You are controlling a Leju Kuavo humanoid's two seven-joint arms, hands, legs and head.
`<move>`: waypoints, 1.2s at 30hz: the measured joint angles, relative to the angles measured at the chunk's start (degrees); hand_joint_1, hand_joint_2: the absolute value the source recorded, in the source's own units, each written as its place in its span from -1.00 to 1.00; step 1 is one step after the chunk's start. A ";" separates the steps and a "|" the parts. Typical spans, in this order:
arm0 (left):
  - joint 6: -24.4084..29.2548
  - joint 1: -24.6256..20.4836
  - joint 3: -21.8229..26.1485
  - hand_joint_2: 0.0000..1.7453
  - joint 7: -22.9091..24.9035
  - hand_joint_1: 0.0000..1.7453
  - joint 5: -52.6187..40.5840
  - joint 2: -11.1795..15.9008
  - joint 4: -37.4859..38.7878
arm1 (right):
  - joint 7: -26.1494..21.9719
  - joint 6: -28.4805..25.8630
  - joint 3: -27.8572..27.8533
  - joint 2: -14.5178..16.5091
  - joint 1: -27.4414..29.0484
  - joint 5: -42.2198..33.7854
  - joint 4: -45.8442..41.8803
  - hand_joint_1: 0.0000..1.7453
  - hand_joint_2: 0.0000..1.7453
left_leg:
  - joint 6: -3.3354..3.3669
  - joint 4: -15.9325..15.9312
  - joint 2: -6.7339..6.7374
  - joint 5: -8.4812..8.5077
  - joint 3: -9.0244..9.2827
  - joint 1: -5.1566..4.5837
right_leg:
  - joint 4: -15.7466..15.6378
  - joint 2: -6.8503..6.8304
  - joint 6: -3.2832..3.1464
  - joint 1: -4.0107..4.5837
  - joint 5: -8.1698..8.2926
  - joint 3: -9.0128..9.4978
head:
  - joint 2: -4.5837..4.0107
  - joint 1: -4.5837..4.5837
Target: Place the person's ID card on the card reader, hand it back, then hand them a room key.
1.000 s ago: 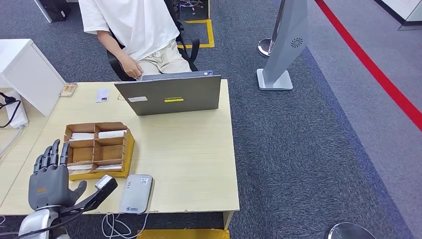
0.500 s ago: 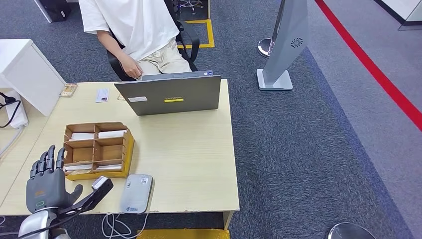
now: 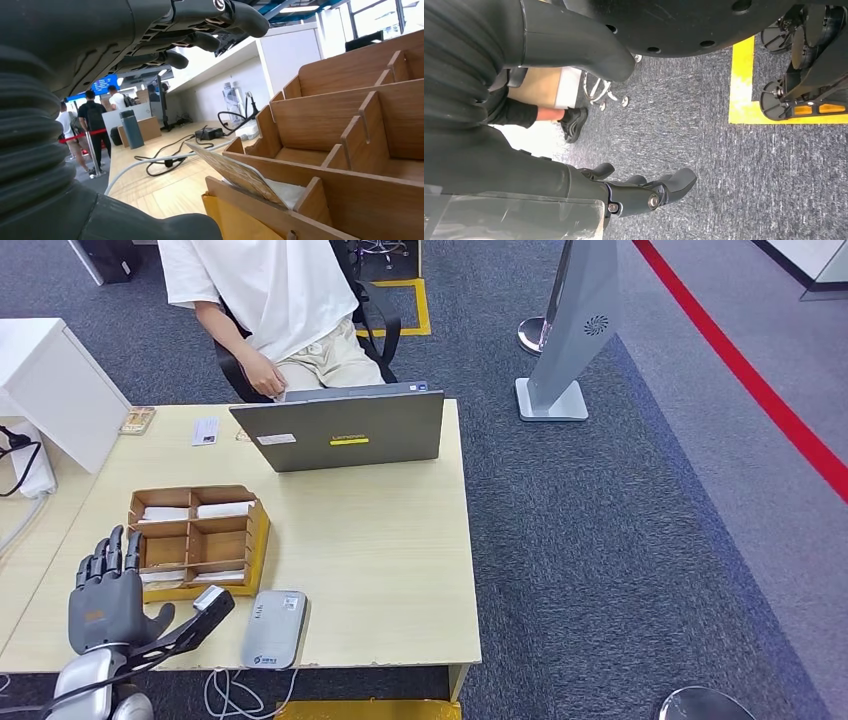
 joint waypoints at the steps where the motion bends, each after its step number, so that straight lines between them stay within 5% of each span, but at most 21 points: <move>1: 0.02 -0.11 0.00 1.00 0.00 -1.00 0.00 -0.06 0.25 | 0.00 0.00 0.02 0.00 0.00 0.00 0.00 -1.00 1.00 | 0.00 0.00 0.00 0.00 0.00 0.00 | 0.00 0.00 0.00 0.00 0.00 0.00 | 0.00 0.00; 3: 0.02 -0.35 0.00 1.00 0.00 -1.00 0.00 -0.20 0.78 | 0.00 0.00 0.03 0.00 0.00 0.02 0.00 -1.00 1.00 | 0.00 0.00 0.00 0.00 0.00 0.00 | 0.00 0.00 0.00 0.00 0.00 0.00 | 0.00 0.01; 7: 0.02 -0.62 -0.01 1.00 0.00 1.00 0.01 -0.36 1.74 | 0.00 -0.01 0.04 0.00 0.00 0.05 0.00 -1.00 1.00 | 0.00 0.00 0.00 0.00 0.00 0.00 | 0.00 0.01 0.00 0.00 0.00 0.00 | 0.00 0.01; 36: 1.96 -1.71 -0.02 1.00 -4.17 1.00 3.37 -0.78 4.29 | 0.07 -0.02 0.04 0.00 0.01 0.24 0.00 -1.00 1.00 | 0.00 0.00 0.00 0.00 0.00 0.00 | 0.00 0.00 0.00 0.00 0.00 0.00 | 0.00 0.01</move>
